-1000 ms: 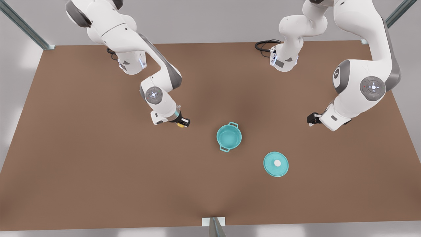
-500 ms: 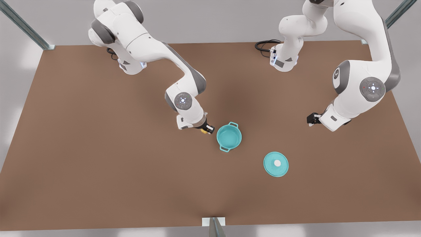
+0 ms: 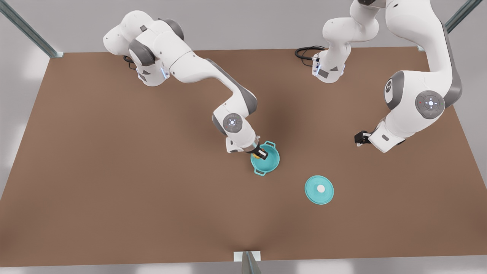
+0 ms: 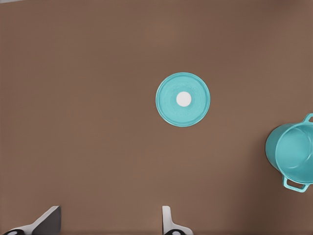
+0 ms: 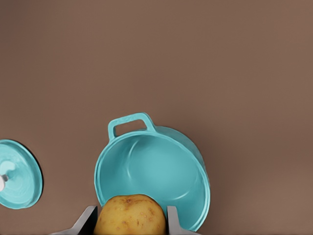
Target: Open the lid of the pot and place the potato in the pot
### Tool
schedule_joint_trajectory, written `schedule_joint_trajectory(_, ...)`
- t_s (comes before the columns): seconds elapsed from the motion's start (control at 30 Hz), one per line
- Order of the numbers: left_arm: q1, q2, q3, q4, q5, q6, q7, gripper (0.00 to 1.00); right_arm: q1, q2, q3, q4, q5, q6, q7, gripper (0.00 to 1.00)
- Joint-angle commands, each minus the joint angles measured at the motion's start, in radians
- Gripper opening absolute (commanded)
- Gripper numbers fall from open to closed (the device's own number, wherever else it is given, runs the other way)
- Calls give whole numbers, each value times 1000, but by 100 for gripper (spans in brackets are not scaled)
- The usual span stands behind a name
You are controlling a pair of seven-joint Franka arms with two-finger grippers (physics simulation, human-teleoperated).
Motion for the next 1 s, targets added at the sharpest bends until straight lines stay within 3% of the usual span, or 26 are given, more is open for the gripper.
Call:
schedule_joint_trajectory(0.0,0,-2,0,0,1,2,1,100,6,25,0,13,1,52,106,52)
schedule_joint_trajectory(0.27,0,0,0,0,1,1,1,100,12,113,0,59,1,112,109,53)
schedule_joint_trajectory(0.3,0,0,0,0,1,1,1,100,12,113,-2,59,1,112,109,67)
schedule_joint_trajectory(0.33,0,0,0,0,1,1,1,100,12,114,-2,60,-1,112,108,93)
schedule_joint_trajectory(0.37,0,0,0,0,1,2,1,100,12,113,-2,59,-1,111,106,100)
schedule_joint_trajectory(0.47,0,0,0,0,1,2,1,100,12,99,-13,59,1,92,105,100)
schedule_joint_trajectory(0.53,0,0,0,0,1,1,1,100,-9,-93,-65,-4,-11,-153,66,100)
schedule_joint_trajectory(0.63,0,-3,-2,2,1,-2,0,100,-144,-479,-74,-421,-96,-351,-391,100)
schedule_joint_trajectory(0.7,0,-2,0,7,-1,-2,-2,100,-267,-642,-77,-627,-200,-370,-676,100)
schedule_joint_trajectory(0.8,0,17,1,53,-76,5,8,100,-454,-697,-80,-757,-315,-348,-966,100)
schedule_joint_trajectory(0.97,2,18,1,56,-85,9,9,100,-472,-694,-82,-750,-311,-363,-975,100)
